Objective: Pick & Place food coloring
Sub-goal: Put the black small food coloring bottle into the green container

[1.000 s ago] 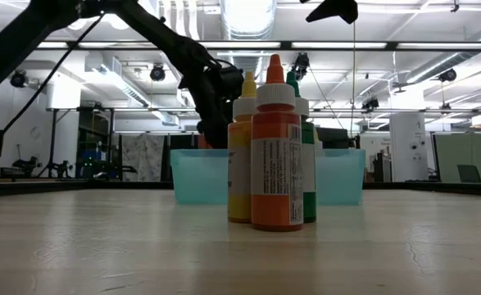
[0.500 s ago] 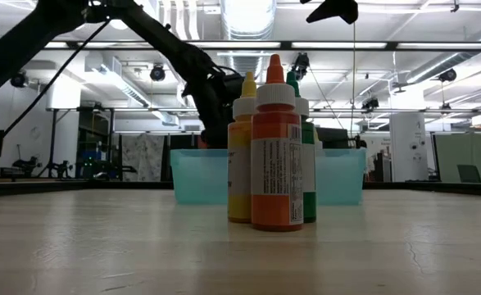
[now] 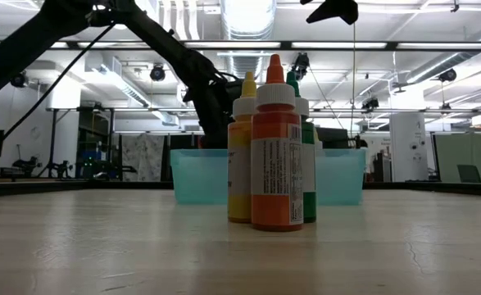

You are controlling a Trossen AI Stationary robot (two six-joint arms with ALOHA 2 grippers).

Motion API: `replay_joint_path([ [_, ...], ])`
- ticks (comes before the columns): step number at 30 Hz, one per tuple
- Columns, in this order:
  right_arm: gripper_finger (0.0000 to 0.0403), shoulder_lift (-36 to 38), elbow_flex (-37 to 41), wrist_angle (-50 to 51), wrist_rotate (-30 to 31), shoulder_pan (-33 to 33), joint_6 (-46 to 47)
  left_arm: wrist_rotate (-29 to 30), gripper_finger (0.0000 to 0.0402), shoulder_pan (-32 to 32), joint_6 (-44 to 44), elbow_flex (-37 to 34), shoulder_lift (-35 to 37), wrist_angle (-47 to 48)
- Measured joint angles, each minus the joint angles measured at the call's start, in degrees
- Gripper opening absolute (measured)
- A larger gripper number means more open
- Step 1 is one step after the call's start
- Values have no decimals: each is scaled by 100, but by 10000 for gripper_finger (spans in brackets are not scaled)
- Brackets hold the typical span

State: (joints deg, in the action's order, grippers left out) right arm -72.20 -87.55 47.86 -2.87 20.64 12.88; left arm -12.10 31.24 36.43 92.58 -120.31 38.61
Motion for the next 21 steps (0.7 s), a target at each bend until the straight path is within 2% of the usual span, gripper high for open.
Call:
replay_joint_path([
  [6, 233, 0, 2, 0, 0, 1, 0, 2, 229, 0, 250, 0, 0, -2],
  [21, 233, 0, 2, 9, -2, 0, 24, 68, 229, -4, 221, -3, -263, 19],
])
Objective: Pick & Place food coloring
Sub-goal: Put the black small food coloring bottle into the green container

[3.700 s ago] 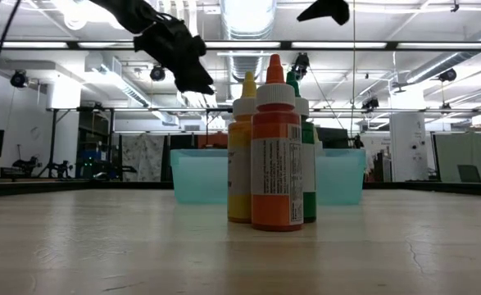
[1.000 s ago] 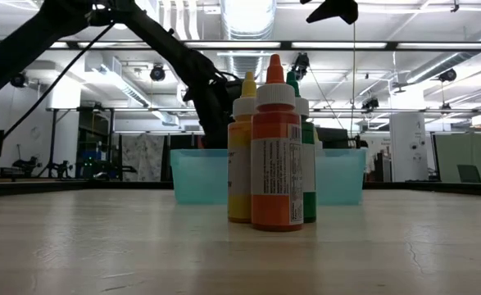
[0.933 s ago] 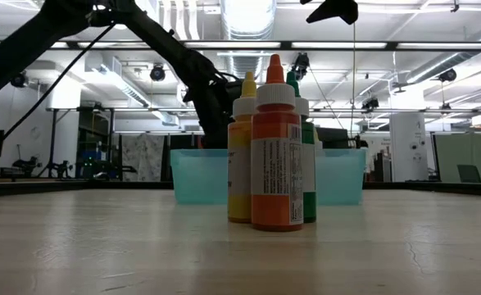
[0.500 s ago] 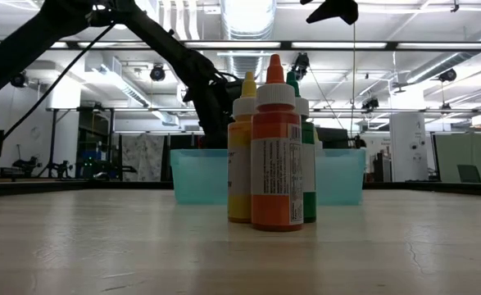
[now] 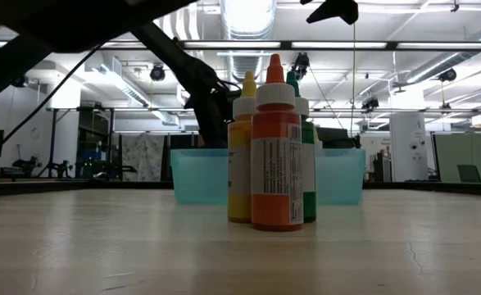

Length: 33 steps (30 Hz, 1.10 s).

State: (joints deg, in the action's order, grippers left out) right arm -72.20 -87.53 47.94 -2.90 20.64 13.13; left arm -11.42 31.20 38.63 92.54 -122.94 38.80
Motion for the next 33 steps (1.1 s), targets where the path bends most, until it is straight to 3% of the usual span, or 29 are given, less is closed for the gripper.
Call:
replay_joint_path([
  [20, 233, 0, 0, 17, 2, 1, -7, -51, 226, -20, 13, 1, 10, -175],
  [33, 233, 0, 0, 17, 2, 0, -7, -55, 140, -20, 19, 1, 10, -175],
])
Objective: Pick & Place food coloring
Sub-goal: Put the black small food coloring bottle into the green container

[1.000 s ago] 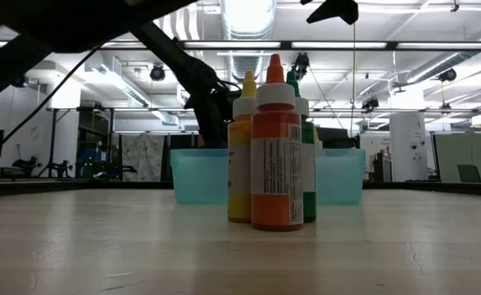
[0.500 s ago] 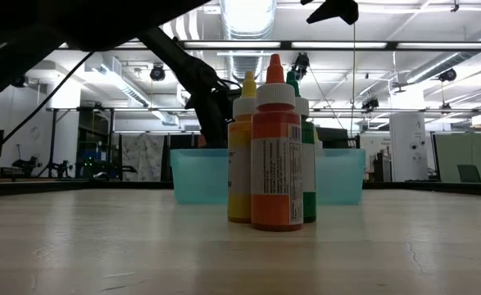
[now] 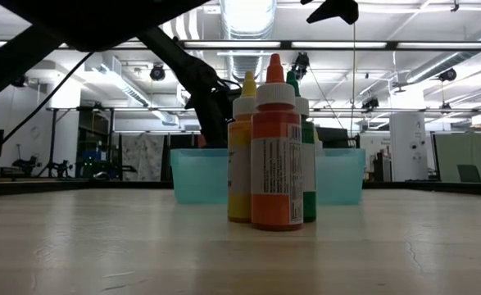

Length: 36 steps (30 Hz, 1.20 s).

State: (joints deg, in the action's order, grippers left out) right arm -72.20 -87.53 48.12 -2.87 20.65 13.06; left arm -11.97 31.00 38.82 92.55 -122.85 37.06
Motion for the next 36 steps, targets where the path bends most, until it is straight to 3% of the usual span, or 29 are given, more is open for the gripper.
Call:
replay_joint_path([
  [13, 233, 0, 0, -2, 1, 1, 0, 97, 54, -9, -38, 4, 2, 84],
  [23, 233, 0, 0, -2, 0, 0, 0, 303, 51, -10, -104, 170, 9, 391],
  [36, 233, 0, 0, -4, 0, 1, -20, 420, 51, 17, -98, 1610, 20, 1071],
])
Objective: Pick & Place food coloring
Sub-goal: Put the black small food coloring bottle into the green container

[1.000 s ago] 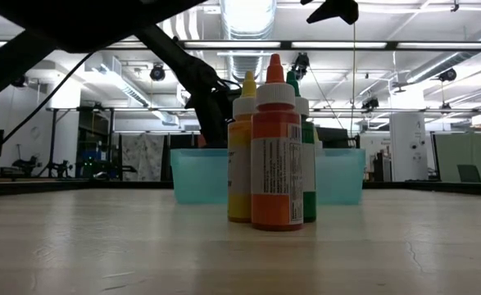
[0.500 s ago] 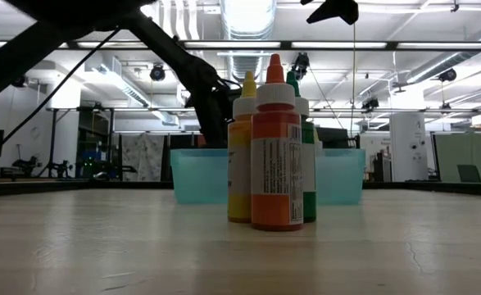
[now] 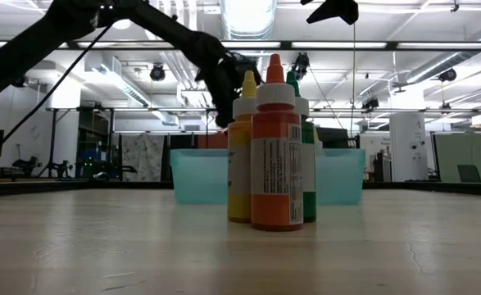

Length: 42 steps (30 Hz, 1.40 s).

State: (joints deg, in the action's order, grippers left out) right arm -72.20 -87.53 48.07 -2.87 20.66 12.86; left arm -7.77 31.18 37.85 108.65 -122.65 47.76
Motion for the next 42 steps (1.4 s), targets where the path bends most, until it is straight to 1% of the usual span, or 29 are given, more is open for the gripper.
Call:
replay_joint_path([
  [4, 233, 0, 0, 0, 0, 0, 0, -47, 51, 26, -193, 444, 2, 336],
  [8, 233, 0, 0, 0, 0, -1, -1, -582, 51, 113, -494, 655, 107, 523],
  [18, 233, 0, 0, 2, -2, -1, -123, -757, 51, 286, -677, 646, 685, 722],
  [23, 233, 0, 0, -13, -2, 1, -184, -778, 51, 288, -763, 644, 971, 877],
  [28, 233, 0, 0, -28, -1, -1, -273, -943, 51, 259, -894, 639, 1321, 932],
  [34, 233, 0, 2, -109, 0, 1, -518, -1534, 51, 211, -1177, 646, 1675, 903],
  [39, 233, 0, 2, -362, 0, 0, -548, -2268, 51, 149, -1542, 674, 1887, 621],
  [42, 233, 0, 2, -465, 2, 1, -488, -2593, 51, 86, -1766, 695, 1931, 444],
])
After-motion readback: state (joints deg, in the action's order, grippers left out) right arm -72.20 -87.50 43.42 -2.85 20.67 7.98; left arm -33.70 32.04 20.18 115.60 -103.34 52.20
